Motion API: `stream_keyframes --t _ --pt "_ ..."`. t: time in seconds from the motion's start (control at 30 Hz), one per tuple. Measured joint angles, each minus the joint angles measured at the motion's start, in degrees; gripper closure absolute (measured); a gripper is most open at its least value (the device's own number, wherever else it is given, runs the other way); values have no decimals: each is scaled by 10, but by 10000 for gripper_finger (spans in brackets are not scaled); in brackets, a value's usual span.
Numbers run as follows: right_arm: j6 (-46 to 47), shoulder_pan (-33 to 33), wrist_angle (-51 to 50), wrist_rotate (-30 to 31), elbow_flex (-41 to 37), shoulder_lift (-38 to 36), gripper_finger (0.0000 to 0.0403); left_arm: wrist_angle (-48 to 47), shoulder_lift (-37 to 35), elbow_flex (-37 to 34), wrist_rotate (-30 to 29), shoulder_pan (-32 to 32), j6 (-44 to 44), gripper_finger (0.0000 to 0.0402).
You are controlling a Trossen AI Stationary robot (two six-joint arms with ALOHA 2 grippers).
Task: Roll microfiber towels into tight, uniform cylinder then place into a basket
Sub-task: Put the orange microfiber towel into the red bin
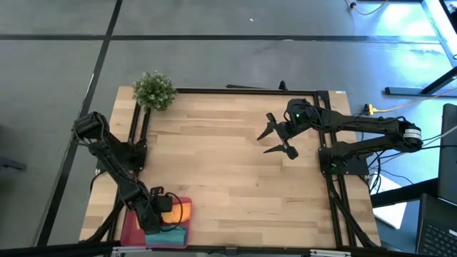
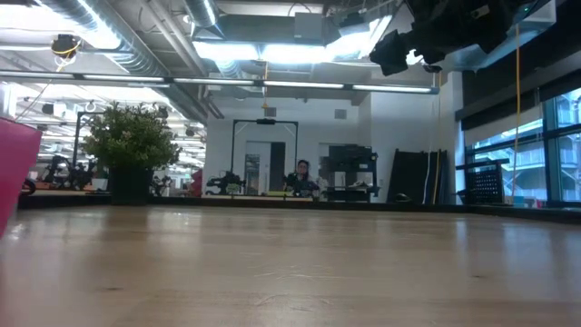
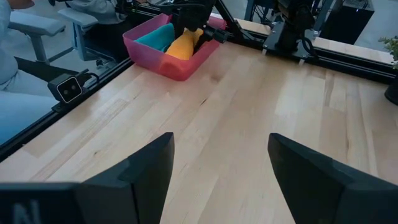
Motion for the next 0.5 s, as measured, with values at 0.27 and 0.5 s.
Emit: stream_keyframes --t 0.27,0.5 --pt "0 0 0 0 0 0 142 -11 -1 15 5 0 -3 111" --pt "0 0 1 0 0 0 142 -45 2 37 2 0 -6 87"
